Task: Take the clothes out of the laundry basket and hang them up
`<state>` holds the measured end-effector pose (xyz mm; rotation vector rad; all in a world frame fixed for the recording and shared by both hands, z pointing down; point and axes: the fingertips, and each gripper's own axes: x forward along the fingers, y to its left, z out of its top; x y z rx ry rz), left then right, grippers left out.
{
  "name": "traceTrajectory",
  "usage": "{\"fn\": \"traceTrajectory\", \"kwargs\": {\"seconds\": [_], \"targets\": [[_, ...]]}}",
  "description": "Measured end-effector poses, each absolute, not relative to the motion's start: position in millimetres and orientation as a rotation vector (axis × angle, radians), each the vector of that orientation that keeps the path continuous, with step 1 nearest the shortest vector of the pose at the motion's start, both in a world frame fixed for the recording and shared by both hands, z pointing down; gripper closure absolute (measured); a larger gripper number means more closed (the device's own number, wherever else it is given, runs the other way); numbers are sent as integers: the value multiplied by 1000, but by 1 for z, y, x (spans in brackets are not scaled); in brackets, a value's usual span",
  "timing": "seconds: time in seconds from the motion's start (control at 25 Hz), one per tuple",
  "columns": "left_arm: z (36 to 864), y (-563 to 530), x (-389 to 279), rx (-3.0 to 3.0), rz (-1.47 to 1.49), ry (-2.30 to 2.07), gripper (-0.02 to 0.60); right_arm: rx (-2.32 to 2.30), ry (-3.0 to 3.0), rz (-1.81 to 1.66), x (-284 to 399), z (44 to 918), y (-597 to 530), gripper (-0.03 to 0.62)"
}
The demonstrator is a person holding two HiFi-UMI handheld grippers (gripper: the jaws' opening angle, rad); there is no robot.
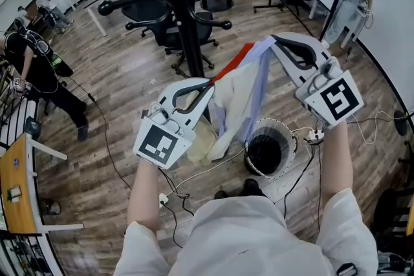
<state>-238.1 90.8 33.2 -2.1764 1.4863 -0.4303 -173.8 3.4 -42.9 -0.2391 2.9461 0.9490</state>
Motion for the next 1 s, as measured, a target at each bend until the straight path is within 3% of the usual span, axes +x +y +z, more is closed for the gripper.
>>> {"fn": "traceTrajectory", "kwargs": {"seconds": [1.0], "targets": [[-98, 80, -309, -1625, -537, 1840, 560, -71, 2770, 1006, -227, -126, -53, 583]]}}
